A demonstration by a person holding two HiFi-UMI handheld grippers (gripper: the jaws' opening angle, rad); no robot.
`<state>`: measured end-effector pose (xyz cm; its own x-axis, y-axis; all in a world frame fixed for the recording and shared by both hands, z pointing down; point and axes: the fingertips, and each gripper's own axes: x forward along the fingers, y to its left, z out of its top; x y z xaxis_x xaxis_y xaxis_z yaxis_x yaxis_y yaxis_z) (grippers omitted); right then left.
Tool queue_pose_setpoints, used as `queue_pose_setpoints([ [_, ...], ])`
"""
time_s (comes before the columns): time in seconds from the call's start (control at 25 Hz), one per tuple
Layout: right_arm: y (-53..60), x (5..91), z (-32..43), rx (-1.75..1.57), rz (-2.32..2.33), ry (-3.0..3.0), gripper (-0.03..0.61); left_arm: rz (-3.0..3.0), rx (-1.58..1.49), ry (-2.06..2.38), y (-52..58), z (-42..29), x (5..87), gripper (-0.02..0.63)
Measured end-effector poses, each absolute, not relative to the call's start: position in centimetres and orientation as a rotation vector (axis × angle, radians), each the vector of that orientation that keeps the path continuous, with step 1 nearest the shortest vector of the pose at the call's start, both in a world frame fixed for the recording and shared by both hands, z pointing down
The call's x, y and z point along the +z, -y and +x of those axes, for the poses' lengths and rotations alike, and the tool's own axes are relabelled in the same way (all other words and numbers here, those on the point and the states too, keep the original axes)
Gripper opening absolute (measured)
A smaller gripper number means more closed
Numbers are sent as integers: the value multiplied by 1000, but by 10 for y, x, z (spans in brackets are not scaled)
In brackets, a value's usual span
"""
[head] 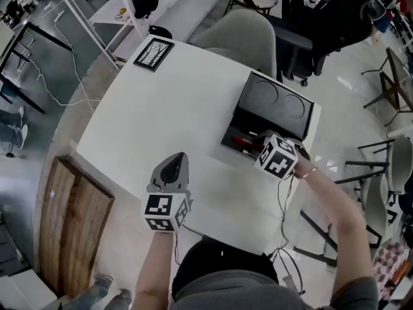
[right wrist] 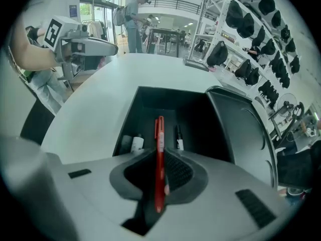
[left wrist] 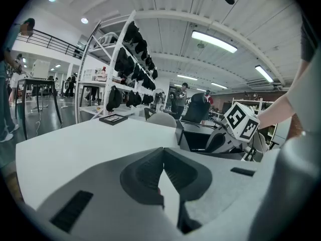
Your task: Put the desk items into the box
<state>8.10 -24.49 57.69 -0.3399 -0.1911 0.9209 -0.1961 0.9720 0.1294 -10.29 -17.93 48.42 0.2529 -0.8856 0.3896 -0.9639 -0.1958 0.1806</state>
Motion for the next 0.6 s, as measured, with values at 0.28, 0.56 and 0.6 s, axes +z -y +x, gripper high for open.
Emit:
queue_pose_setpoints([
  [0.28,244,581,83,44,270,1938,54,2133,283,1686,177,-104,489,6],
  [0.56,245,579,83,50,275,1960,57,2129,285,1689,178,-106,489,6],
  [0.6,245,579,83,49,277,1961,57,2129,285,1689,178,-106,489,6],
])
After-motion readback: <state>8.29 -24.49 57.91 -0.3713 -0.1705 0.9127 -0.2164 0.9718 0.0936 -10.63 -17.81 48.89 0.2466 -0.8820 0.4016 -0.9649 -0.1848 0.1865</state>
